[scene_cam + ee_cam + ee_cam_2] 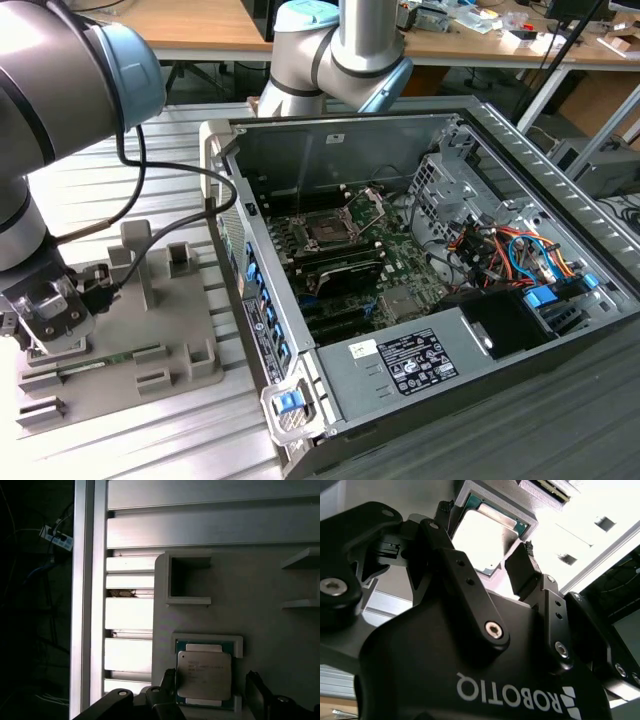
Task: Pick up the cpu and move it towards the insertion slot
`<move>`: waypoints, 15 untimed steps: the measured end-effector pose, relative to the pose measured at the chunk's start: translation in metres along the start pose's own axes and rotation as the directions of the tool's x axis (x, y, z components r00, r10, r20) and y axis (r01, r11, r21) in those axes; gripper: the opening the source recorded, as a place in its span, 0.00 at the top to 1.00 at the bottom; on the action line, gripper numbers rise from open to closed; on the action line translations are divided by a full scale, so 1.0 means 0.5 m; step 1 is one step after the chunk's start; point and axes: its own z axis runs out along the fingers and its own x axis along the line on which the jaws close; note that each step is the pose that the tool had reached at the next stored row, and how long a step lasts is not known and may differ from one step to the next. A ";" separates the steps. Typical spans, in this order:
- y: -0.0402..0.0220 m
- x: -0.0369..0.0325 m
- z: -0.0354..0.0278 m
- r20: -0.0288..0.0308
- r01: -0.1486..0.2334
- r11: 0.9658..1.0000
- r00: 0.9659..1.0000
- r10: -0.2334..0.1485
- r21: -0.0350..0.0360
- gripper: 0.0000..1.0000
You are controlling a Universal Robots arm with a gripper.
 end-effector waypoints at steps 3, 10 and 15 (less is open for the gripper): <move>0.000 0.000 0.003 0.000 0.000 1.000 1.000 0.000 0.000 0.34; 0.000 0.000 0.008 0.000 0.000 1.000 1.000 0.000 0.000 0.34; 0.000 0.000 0.011 0.000 0.000 1.000 1.000 0.000 0.000 0.34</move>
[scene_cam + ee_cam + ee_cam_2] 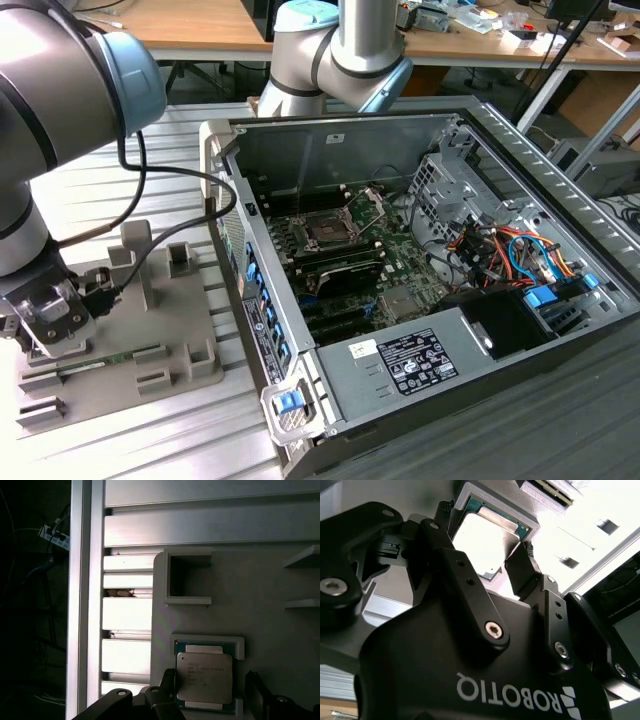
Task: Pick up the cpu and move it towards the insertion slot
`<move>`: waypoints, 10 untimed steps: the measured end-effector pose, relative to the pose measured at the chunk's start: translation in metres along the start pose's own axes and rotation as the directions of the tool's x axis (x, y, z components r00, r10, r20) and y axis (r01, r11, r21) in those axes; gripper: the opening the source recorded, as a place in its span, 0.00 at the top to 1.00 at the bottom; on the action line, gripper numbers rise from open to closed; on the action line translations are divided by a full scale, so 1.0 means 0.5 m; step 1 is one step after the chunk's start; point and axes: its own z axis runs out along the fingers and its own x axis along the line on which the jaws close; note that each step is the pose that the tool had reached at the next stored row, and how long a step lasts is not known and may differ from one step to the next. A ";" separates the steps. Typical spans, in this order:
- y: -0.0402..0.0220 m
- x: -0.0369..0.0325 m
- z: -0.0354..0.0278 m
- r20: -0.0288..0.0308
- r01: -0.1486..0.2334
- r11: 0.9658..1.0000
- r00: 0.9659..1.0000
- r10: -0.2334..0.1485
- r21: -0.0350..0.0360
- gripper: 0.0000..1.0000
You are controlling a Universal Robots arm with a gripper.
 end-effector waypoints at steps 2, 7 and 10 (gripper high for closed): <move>0.000 0.000 0.001 0.000 0.000 1.000 1.000 0.000 0.000 0.34; 0.000 0.000 0.005 0.000 0.000 1.000 1.000 0.000 0.000 0.34; 0.000 0.000 0.007 0.000 0.000 1.000 1.000 0.000 0.000 0.34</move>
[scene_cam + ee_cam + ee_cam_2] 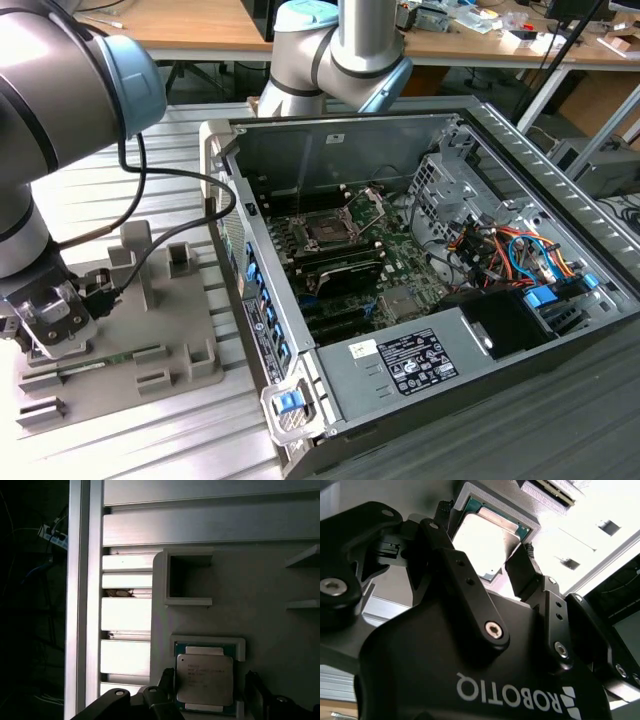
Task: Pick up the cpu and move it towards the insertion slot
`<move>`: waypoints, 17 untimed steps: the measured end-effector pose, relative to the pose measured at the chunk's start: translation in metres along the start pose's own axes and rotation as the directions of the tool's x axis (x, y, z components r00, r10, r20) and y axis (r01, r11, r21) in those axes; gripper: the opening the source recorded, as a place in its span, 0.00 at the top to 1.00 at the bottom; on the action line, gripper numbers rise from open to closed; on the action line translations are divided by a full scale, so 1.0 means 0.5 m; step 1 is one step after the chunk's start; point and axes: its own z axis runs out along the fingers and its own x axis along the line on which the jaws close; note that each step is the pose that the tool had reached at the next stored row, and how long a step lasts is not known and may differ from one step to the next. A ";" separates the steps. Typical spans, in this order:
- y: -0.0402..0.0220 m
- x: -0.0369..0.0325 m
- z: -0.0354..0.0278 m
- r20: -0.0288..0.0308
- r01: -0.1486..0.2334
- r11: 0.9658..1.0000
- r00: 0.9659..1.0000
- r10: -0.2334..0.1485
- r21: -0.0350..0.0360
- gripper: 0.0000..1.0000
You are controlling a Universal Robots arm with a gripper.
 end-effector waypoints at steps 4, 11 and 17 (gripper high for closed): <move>0.000 0.000 0.002 0.000 0.000 1.000 1.000 0.000 0.000 0.34; 0.000 0.000 0.005 0.000 0.000 1.000 1.000 0.000 0.000 0.34; 0.000 0.000 -0.003 0.002 0.000 1.000 1.000 0.000 -0.001 0.34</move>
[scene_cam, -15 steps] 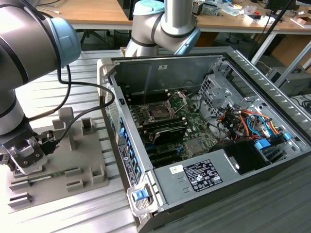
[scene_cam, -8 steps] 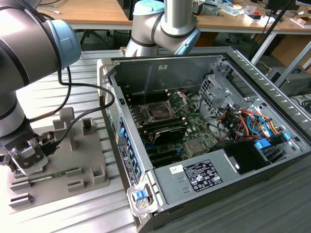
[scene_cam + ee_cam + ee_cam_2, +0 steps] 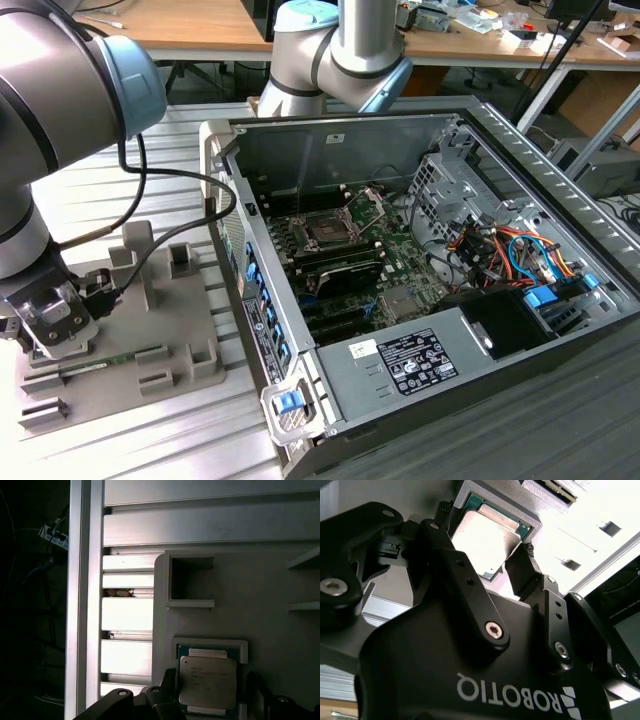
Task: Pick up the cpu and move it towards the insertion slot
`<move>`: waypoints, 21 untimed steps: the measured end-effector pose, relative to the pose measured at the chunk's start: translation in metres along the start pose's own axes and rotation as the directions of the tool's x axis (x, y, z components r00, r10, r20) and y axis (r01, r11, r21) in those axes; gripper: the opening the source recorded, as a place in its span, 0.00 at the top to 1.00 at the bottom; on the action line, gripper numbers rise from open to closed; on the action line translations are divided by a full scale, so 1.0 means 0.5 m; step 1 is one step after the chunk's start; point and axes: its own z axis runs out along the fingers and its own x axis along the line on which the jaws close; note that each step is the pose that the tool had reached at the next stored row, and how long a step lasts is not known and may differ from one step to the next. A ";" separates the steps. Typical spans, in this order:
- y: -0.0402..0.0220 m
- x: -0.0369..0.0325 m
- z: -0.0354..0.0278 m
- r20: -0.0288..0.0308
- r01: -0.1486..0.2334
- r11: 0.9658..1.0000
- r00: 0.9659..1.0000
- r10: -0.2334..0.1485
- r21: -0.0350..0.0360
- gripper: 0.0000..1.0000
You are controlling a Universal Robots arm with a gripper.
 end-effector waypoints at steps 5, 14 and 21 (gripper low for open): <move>0.000 0.000 0.000 0.000 0.000 1.000 1.000 0.000 -0.002 0.34; 0.000 0.000 0.000 0.000 0.000 1.000 1.000 0.000 -0.002 0.42; 0.000 0.000 0.000 0.000 0.000 1.000 1.000 0.000 -0.002 0.45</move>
